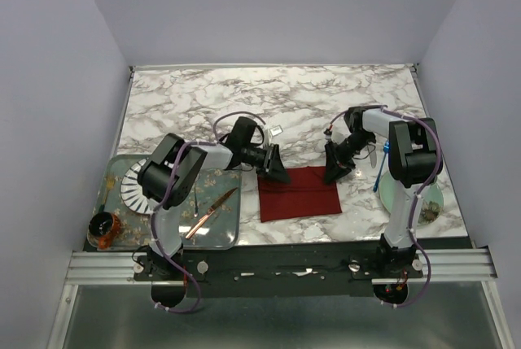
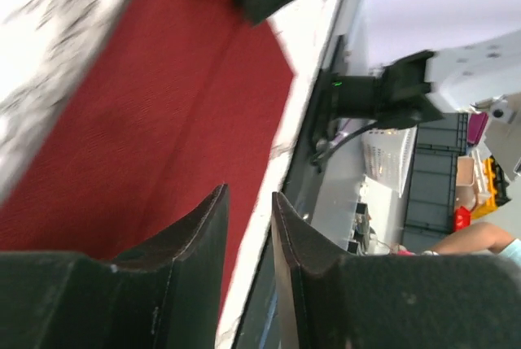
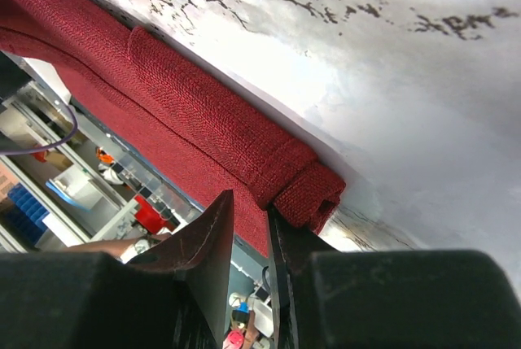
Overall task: Fold the napkin into a case and place the utensils inside
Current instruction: Smooth out the 2/3-rectangle-folded napkin at the center of the board, then pick up the 2/3-rectangle-folded napkin from the center of the board.
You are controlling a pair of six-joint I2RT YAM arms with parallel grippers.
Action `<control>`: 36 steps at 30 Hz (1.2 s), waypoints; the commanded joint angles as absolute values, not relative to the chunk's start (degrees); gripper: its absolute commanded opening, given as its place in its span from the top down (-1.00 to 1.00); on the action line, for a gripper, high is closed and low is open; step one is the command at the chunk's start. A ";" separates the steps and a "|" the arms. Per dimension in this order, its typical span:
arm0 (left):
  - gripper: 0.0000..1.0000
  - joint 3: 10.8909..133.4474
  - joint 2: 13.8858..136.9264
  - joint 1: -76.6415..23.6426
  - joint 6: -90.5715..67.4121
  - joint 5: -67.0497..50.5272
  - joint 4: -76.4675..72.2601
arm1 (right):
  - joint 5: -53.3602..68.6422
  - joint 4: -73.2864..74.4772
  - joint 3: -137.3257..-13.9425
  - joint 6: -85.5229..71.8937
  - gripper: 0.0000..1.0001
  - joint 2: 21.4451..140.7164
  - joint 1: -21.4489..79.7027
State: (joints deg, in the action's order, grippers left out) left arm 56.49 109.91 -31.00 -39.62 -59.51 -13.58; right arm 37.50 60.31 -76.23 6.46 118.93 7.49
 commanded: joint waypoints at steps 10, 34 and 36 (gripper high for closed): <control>0.35 72.32 125.50 -25.41 -13.99 -50.89 21.32 | 34.18 60.12 -75.68 8.61 0.40 118.30 7.29; -0.14 44.04 83.15 -49.91 34.71 -16.18 0.55 | 34.89 57.04 -72.51 8.53 0.40 116.02 9.23; -0.15 42.46 83.41 -52.46 35.77 -14.42 0.35 | 34.72 57.13 -72.68 8.79 0.40 116.28 9.40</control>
State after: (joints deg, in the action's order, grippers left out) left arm 47.77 83.22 -48.34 25.85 -26.22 7.73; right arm 38.06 59.35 -73.01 7.38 116.79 8.69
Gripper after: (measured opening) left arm 0.569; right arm 0.302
